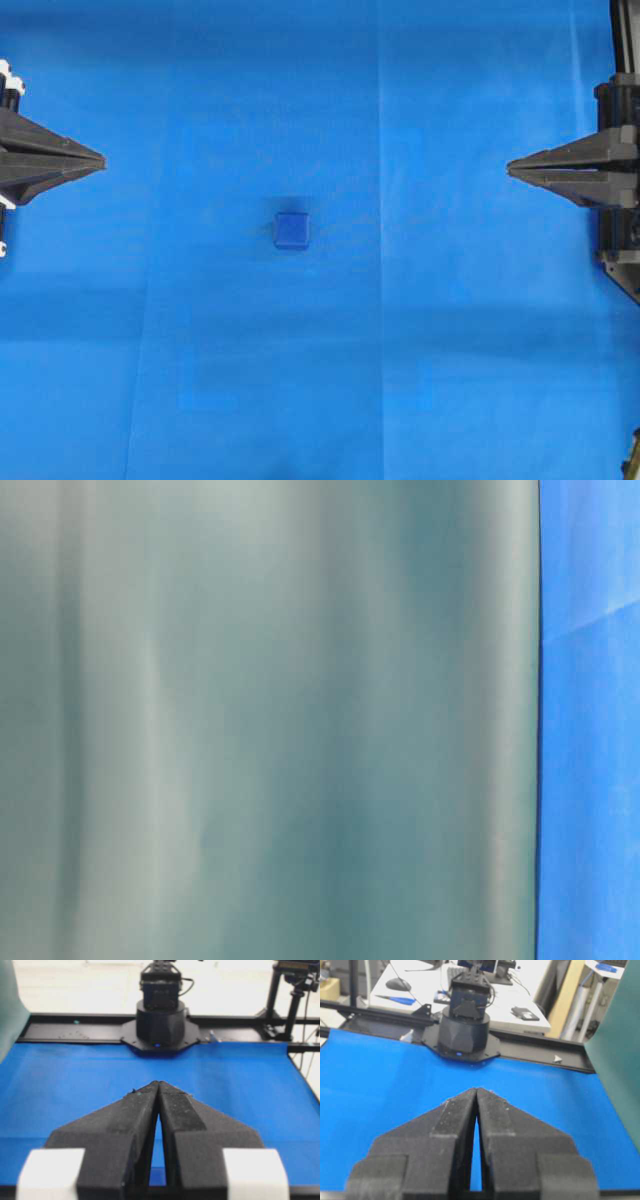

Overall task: Handover the blue block to the right arm after grasping it with the left arm, then place it in the designated position.
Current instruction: 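Open both grippers and move the left gripper toward the blue cube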

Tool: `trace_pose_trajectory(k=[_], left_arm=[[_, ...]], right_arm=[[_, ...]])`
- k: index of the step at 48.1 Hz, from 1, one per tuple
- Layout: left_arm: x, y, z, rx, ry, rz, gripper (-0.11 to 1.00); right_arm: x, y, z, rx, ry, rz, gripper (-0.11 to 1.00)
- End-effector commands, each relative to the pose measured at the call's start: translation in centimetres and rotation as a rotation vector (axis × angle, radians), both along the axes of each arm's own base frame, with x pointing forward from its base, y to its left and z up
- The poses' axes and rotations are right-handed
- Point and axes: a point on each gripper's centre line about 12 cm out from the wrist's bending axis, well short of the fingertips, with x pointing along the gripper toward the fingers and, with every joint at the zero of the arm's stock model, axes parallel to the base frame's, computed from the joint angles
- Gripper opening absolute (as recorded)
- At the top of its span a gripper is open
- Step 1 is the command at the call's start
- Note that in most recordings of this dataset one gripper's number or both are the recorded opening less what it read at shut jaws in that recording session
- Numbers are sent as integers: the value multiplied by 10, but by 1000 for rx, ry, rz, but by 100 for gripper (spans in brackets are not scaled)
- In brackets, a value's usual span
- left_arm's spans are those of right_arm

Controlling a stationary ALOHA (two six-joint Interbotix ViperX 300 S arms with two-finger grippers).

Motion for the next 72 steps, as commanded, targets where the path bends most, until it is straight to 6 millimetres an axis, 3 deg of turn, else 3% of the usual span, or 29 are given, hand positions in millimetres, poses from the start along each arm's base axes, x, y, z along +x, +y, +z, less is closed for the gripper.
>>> trace_pose_trajectory(k=[1, 6, 33, 36, 39, 48, 52, 55, 72], left_arm=[[1, -2, 4, -12, -6, -12, 0], [2, -3, 3, -9, 0, -18, 0], [2, -4, 3, 9, -2, -20, 1], [2, -4, 3, 9, -3, -20, 5], [2, -4, 3, 8, 0, -20, 20], [2, -4, 2, 8, 0, -20, 75], [2, -4, 2, 8, 3, -20, 91], [2, -4, 2, 8, 3, -20, 92], [9, -2, 1, 0, 3, -11, 92]], right_arm=[[3, 1, 5, 5, -6, 5, 0], [6, 0, 0, 2, 34, 0, -5], [4, -2, 5, 14, 23, -8, -3], [4, -2, 5, 15, 26, -8, 4], [4, -2, 5, 17, 31, -8, 15], [5, -2, 2, 38, 44, -11, 68], [4, -3, 3, 44, 47, -12, 90], [4, -2, 3, 46, 47, -11, 96], [4, -3, 3, 48, 50, -15, 97]])
